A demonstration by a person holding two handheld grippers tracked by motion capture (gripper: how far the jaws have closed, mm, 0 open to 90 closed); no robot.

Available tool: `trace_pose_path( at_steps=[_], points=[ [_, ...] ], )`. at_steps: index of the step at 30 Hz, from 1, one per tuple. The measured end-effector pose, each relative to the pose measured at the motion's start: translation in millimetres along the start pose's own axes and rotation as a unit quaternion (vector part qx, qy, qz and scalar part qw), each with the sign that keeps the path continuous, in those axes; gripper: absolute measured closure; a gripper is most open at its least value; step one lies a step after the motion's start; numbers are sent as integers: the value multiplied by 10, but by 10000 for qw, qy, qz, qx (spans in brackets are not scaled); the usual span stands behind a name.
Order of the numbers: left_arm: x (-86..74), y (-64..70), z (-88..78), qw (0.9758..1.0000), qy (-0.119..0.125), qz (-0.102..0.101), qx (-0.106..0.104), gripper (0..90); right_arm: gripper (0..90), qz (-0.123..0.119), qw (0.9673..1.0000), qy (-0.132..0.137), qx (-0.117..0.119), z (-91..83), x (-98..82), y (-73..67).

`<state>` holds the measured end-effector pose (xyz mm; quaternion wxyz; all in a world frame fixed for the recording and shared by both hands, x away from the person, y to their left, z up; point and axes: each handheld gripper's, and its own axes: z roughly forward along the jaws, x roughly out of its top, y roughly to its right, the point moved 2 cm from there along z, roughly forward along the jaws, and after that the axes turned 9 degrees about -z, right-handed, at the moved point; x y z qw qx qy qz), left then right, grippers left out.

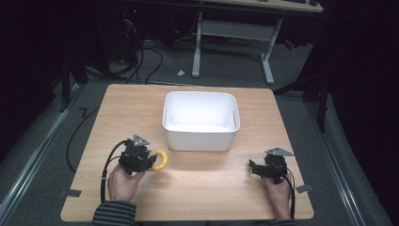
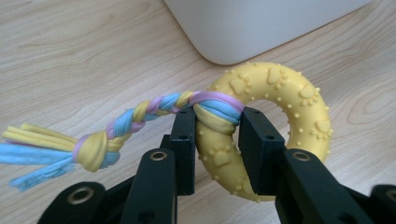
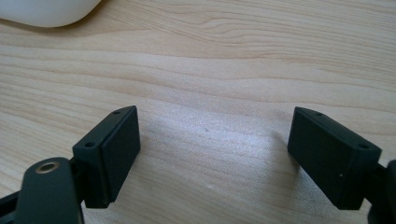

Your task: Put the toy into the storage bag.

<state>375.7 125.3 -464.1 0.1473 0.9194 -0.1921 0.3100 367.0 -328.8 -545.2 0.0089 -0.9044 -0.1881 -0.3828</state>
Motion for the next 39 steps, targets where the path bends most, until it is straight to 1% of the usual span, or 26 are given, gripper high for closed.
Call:
trace_pose_path(
  at_steps=[1, 2, 3, 6, 8, 10, 12, 14, 18, 20, 22, 25, 28, 30, 32, 34, 36, 39],
  points=[
    [9, -6, -17, 10000, 9, -9, -10, 679, 171, -1, 10000, 1, 0, 0, 0, 0],
    [15, -9, -34, 10000, -2, -59, -31, 679, 171, -1, 10000, 0, 0, 0, 0, 0],
    [26, -14, -52, 10000, -13, -56, -27, 679, 171, 0, 10000, 0, 0, 0, 0, 0],
    [66, -18, -103, 9999, -104, -86, -14, 679, 171, 1, 10000, -1, 0, 0, 0, 0],
    [101, -7, -160, 9999, -118, -70, 23, 680, 171, -2, 10000, -1, 6, 1, 1, -1],
    [122, 9, -215, 9999, -164, 19, 26, 680, 170, -9, 10000, -1, 10, 2, 2, -1],
    [135, 13, -260, 9997, -222, 50, 36, 680, 171, -10, 10000, -1, 10, 2, 2, -1],
    [153, 12, -306, 9998, -209, 31, -15, 680, 170, -10, 10000, 0, 10, 2, 2, -1],
    [190, 28, -387, 9998, -128, 56, -127, 680, 170, -10, 10000, -1, 11, 2, 2, -1],
    [215, 24, -424, 9998, -90, 11, -204, 679, 170, -10, 10000, -2, 10, 2, 2, -1],
    [250, 13, -452, 9997, -63, -21, -236, 679, 170, -10, 10000, -2, 10, 2, 2, -1],
    [296, 16, -469, 9997, 4, -36, -257, 679, 171, -10, 10000, -2, 9, 2, 2, -1],
    [305, 58, -468, 9996, 55, -19, -267, 679, 170, -11, 10000, -2, 9, 2, 2, -1],
    [311, 72, -465, 9994, 66, -35, -343, 679, 170, -12, 10000, -1, 10, 2, 2, -1],
    [326, 77, -469, 9994, 48, -30, -338, 679, 170, -8, 10000, -2, 8, 2, 2, -2],
    [355, 75, -488, 9994, 60, -25, -332, 679, 170, -4, 10000, -4, 7, 2, 3, -3],
    [388, 80, -523, 9992, 98, -30, -374, 679, 170, -12, 10000, 2, 4, 3, 3, -2],
    [430, 94, -563, 9991, 99, 27, -404, 679, 170, -7, 10000, 3, 8, 4, 4, -3]
  ],
)
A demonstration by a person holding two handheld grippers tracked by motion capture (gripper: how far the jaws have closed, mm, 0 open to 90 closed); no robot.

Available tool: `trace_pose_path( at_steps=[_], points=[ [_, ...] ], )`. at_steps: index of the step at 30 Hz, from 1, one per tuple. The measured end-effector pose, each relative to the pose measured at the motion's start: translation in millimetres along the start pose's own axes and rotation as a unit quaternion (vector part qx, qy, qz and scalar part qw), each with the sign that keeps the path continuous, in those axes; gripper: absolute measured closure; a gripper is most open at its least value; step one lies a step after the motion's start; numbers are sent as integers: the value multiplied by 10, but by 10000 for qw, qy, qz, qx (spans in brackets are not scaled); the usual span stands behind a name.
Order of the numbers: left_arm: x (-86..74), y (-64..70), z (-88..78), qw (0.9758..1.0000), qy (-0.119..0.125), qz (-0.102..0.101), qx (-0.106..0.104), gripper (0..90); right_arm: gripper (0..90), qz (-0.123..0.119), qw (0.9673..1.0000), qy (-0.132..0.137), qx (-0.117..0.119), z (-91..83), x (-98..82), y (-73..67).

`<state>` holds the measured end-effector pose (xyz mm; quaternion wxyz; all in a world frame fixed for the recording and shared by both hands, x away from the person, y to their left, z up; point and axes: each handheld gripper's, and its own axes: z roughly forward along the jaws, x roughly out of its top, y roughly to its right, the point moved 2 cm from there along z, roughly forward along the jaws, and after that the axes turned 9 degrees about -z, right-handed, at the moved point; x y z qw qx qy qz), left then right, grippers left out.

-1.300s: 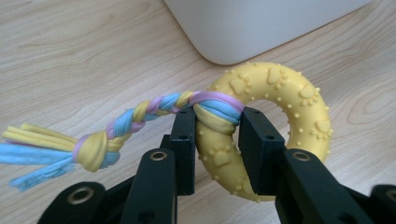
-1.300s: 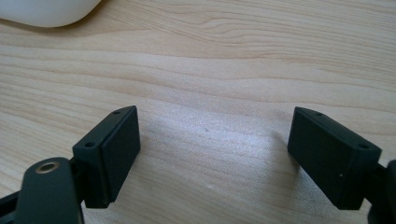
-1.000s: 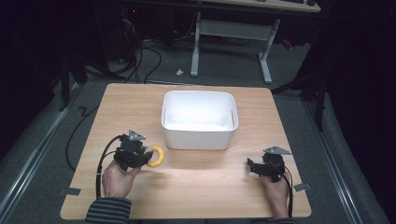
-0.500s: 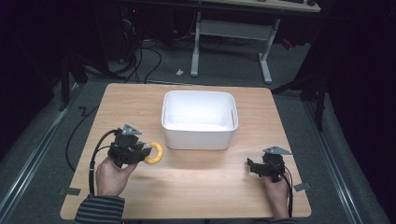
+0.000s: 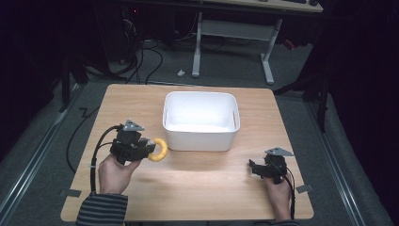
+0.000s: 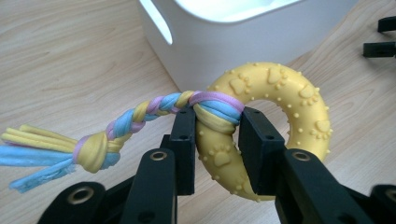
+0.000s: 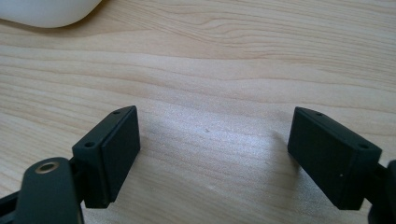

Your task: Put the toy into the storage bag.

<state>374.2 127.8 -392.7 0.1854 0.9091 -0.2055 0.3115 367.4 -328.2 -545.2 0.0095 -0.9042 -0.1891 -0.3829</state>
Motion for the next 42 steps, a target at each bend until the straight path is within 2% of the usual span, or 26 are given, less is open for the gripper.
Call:
trace_pose_path(
  at_steps=[3, 8, 13, 21, 38, 42],
  points=[
    [61, 7, -31, 9999, 19, 102, 2, 678, 170, -8, 10000, 2, -3, 1, 0, 1],
    [201, 22, -68, 9998, 148, 109, -89, 679, 170, -8, 10000, 2, 0, 1, 0, 1],
    [344, 98, -67, 9992, 235, 210, -242, 679, 170, 0, 10000, -1, -6, 2, 1, -1],
    [575, 246, -43, 9984, 212, 443, -279, 679, 170, 1, 10000, -1, -1, 2, 2, -1],
    [875, 323, 60, 9977, 274, 460, -416, 679, 170, -2, 10000, 0, -1, 3, 2, -1],
    [943, 350, 99, 9974, 265, 526, -409, 679, 170, 0, 10000, 0, -3, 3, 2, -2]
  ],
)
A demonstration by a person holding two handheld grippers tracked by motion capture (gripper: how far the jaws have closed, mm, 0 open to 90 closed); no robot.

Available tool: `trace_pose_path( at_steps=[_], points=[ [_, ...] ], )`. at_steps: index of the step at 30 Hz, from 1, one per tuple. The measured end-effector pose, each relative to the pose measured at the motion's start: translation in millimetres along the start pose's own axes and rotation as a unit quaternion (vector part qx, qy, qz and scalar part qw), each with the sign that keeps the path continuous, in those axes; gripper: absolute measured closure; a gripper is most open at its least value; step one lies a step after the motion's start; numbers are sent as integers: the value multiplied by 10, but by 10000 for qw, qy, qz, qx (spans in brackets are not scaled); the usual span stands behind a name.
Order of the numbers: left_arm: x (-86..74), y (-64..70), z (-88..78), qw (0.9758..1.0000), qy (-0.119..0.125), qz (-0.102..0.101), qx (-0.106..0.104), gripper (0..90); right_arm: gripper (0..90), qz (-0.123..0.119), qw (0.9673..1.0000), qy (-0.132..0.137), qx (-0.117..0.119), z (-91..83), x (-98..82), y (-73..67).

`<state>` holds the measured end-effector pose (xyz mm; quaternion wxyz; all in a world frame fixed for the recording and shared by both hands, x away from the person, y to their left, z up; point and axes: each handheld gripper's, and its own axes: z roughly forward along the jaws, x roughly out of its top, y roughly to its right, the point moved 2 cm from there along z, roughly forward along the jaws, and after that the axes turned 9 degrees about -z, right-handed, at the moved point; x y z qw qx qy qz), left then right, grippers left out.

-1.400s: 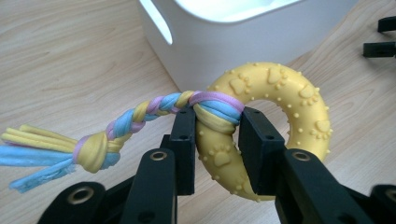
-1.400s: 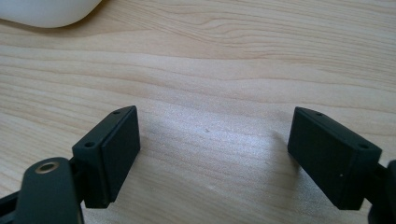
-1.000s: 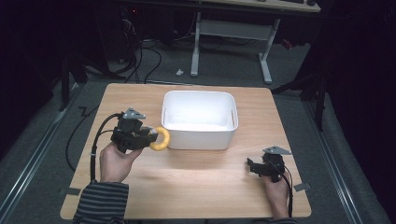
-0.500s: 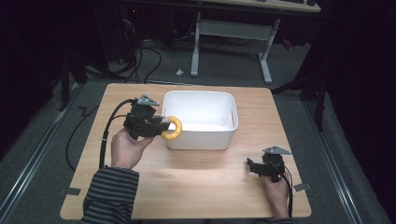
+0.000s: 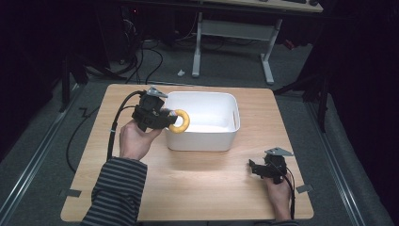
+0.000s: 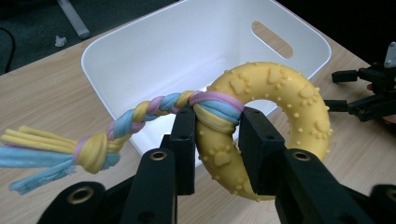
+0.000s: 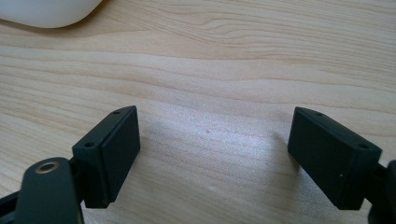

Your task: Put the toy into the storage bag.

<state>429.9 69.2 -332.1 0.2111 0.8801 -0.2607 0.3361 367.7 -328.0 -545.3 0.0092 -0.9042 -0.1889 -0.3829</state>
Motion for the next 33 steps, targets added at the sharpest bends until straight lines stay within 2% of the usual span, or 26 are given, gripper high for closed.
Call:
trace_pose_path(
  at_steps=[14, 20, 28, 33],
  points=[
    [221, 81, 171, 9999, 6, 129, -61, 679, 170, 1, 10000, -1, -3, 0, 1, -1],
    [300, 114, 293, 9998, -9, 168, -80, 678, 170, 0, 10000, 0, -4, 1, 1, 0],
    [380, 149, 441, 9997, -67, 130, -186, 678, 170, 1, 10000, 0, -2, 1, 1, -1],
    [444, 137, 521, 9996, 2, 58, -262, 678, 170, 3, 10000, 0, -4, 1, 1, -1]
  ],
)
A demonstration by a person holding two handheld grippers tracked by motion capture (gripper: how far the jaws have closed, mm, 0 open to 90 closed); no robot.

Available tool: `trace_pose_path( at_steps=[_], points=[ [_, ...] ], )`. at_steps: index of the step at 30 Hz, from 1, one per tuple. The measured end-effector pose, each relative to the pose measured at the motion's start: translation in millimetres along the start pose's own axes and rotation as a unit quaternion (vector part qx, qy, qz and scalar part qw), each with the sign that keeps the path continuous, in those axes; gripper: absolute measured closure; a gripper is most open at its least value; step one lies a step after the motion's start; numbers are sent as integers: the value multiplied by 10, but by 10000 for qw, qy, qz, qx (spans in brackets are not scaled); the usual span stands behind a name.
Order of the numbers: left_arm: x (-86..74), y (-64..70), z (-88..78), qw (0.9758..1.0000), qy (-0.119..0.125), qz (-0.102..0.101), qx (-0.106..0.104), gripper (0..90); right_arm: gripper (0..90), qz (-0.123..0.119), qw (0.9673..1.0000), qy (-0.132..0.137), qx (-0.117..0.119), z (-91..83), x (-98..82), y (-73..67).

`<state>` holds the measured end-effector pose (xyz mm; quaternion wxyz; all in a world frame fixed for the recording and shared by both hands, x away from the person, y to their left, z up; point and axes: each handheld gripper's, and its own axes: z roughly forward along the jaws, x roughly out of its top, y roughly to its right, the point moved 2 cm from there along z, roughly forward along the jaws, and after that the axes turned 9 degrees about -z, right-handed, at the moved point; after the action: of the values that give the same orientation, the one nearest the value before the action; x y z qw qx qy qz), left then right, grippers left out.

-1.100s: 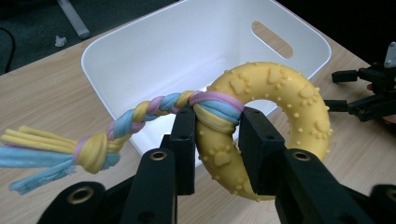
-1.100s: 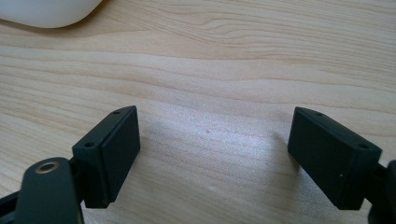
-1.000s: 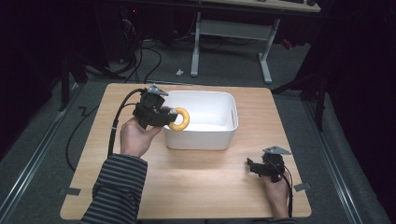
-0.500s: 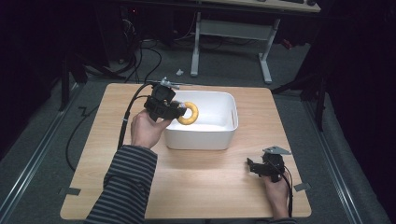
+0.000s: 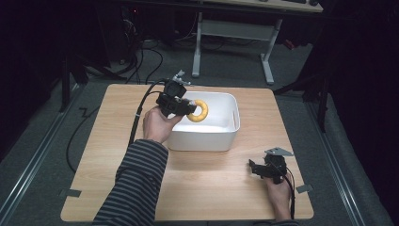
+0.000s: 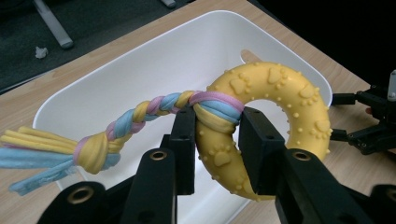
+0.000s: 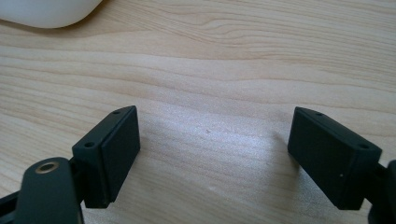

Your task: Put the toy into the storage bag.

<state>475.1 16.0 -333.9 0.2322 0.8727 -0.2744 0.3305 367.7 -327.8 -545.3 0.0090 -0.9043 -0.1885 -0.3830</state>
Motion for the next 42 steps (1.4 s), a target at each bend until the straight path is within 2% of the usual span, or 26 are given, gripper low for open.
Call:
trace_pose_path(
  at_steps=[4, 9, 15, 19, 25, 27, 30, 37, 42],
  points=[
    [50, -14, 22, 9998, 155, -56, -145, 678, 170, 5, 10000, -4, -9, 2, 4, -2],
    [75, -35, 44, 10000, 53, 9, -71, 678, 171, 20, 10000, -10, -21, 2, 5, -9],
    [101, -134, 108, 9999, 114, -60, 15, 678, 171, 25, 10000, -10, -24, 1, 4, -10],
    [70, -173, 174, 10000, 0, -55, 81, 678, 170, 25, 10000, -9, -23, 2, 4, -10],
    [38, -234, 263, 9997, -144, -186, 116, 678, 170, 33, 10000, -12, -27, 0, 4, -12],
    [26, -227, 299, 9993, -221, -183, 219, 678, 170, 12, 10000, -2, -15, 3, 5, -12],
    [7, -207, 330, 9988, -316, -86, 354, 678, 170, 13, 10000, -1, -9, 3, 5, -14],
    [2, -203, 455, 9980, -498, -126, 363, 678, 170, 11, 10000, -1, -9, 3, 6, -15],
    [-23, -124, 576, 9964, -697, 57, 475, 678, 171, 14, 10000, -1, -12, 3, 5, -15]
  ],
)
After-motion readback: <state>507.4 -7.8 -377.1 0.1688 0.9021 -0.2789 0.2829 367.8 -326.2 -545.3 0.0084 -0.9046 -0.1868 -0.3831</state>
